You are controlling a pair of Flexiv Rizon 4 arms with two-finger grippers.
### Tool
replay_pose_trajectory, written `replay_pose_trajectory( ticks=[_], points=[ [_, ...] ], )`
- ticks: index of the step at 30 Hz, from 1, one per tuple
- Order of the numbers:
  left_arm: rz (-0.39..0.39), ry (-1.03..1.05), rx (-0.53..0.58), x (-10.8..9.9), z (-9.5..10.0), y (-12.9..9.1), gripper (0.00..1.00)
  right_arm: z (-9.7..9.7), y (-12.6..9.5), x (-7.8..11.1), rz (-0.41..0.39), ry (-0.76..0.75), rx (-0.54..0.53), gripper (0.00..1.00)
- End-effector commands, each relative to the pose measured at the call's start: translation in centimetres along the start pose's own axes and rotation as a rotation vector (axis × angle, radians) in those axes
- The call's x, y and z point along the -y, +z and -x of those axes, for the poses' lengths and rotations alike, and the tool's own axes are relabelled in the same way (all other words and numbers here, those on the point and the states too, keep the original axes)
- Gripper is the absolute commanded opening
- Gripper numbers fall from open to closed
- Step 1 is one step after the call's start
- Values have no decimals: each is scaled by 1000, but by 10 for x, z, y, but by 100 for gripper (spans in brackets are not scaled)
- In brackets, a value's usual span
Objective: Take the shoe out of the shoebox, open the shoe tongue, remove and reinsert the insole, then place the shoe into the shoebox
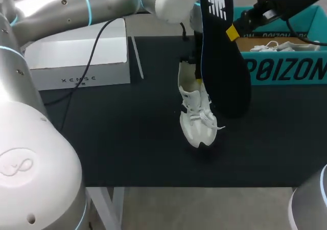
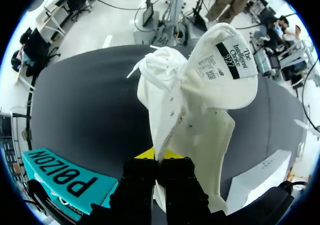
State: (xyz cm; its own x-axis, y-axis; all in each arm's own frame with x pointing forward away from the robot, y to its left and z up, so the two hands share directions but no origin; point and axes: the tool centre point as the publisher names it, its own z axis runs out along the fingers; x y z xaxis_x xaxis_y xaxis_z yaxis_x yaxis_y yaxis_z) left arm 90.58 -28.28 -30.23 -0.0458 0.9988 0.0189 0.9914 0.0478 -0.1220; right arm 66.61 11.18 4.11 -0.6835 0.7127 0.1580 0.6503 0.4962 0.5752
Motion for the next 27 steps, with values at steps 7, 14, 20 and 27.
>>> replay_pose_trajectory(
  ticks=[7,14,20,27],
  points=[
    [-32,239,-207,2,48,13,0,0,1,-2,-3,1,-1,0],
    [-53,176,-221,23,31,13,0,0,1,-2,-3,1,-1,0],
    [-64,112,-196,44,17,13,0,0,1,-2,-3,1,-1,0],
    [-72,79,-181,69,9,23,0,0,1,-2,-3,1,-1,0]
  ],
)
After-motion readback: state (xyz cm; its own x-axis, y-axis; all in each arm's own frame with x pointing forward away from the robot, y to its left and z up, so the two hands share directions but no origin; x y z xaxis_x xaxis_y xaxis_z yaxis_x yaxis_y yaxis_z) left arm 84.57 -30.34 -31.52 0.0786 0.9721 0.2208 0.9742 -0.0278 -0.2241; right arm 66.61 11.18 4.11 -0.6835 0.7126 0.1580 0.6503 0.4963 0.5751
